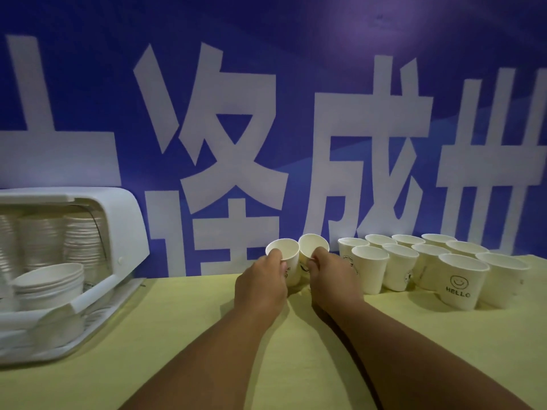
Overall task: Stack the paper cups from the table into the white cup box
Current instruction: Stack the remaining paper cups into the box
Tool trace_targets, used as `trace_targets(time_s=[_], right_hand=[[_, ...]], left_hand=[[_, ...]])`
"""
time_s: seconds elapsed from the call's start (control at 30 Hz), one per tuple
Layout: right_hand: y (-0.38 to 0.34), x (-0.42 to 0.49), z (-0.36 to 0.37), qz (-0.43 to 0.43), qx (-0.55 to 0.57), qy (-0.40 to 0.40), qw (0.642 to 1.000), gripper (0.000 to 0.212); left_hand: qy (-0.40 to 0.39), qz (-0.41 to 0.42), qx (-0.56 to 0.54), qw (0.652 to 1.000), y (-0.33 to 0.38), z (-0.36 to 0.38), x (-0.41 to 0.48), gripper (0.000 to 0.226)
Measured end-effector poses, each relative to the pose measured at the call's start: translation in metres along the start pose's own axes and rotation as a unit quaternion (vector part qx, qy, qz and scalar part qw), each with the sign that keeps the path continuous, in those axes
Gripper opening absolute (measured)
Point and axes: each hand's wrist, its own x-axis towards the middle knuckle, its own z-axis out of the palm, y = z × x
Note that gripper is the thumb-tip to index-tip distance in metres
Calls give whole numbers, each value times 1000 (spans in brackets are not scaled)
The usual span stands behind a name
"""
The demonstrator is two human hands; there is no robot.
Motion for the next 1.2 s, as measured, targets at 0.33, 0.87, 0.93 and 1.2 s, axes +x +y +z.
trace_targets(time_s=[0.33, 0.87, 0.93, 1.2], right_hand=[[-57, -26, -30, -38, 70, 29, 996, 20], [-216, -65, -20, -74, 346, 55, 934, 10], [-234, -66, -18, -69, 389, 61, 917, 10], [-297, -61, -12, -41, 470, 35, 881, 13]], left_hand=[[31, -10, -20, 999, -20, -74, -32, 29], [200, 50, 34, 978, -142, -216, -52, 29], [224, 71, 19, 972, -156, -228, -58, 30], [255, 0, -27, 967, -201, -269, -59, 25]])
